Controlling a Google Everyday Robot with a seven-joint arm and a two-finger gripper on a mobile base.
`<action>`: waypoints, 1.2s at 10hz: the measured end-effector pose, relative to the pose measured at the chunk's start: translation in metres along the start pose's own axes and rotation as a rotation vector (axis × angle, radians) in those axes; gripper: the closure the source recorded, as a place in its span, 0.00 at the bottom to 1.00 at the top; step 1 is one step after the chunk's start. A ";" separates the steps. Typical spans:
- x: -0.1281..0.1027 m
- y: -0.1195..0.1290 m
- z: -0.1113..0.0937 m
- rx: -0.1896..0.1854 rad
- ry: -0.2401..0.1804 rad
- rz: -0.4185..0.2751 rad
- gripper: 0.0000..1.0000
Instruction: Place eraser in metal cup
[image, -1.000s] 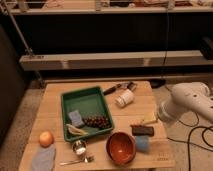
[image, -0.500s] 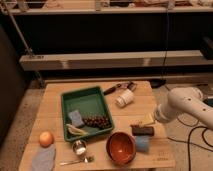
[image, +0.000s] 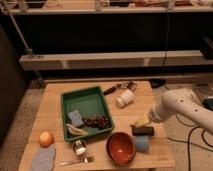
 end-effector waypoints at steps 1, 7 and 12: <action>0.003 -0.005 0.005 0.008 0.000 -0.023 0.20; 0.003 -0.012 0.034 0.036 -0.044 -0.059 0.20; -0.002 -0.005 0.059 0.059 -0.087 -0.028 0.20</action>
